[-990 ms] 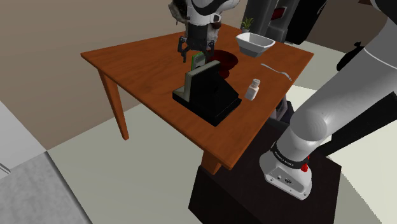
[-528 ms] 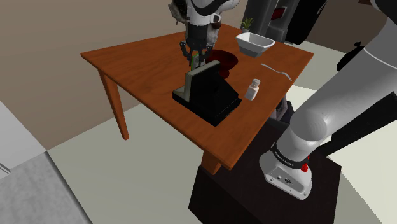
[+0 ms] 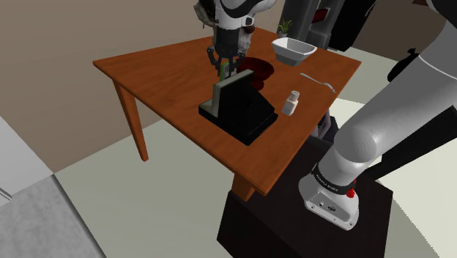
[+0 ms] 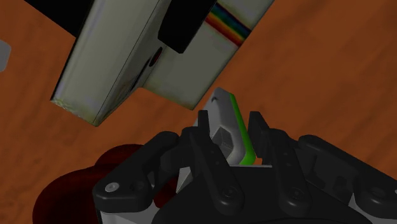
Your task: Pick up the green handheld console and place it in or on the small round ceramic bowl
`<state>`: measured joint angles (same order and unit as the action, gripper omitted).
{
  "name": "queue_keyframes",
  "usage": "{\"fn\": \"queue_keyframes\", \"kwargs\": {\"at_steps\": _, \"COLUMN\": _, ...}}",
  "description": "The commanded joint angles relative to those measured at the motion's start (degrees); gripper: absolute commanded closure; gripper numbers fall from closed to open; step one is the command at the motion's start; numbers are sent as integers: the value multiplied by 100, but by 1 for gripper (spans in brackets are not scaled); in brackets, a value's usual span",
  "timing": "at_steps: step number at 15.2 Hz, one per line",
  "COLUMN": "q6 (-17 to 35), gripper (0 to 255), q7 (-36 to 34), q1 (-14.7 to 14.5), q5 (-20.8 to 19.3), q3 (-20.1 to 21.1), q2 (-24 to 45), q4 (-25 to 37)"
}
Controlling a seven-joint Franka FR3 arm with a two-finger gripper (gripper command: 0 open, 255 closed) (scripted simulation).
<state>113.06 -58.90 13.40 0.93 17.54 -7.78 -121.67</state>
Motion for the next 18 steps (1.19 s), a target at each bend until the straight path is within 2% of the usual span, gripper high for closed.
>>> {"fn": "queue_keyframes", "kwargs": {"at_steps": 1, "q6": -75, "gripper": 255, "q7": 6, "q1": 3, "q5": 3, "q3": -6, "q2": -17, "q4": 54}}
{"fn": "queue_keyframes", "kwargs": {"at_steps": 18, "q6": -1380, "gripper": 255, "q7": 58, "q1": 22, "q5": 31, "q3": -49, "q2": -158, "q4": 1224}}
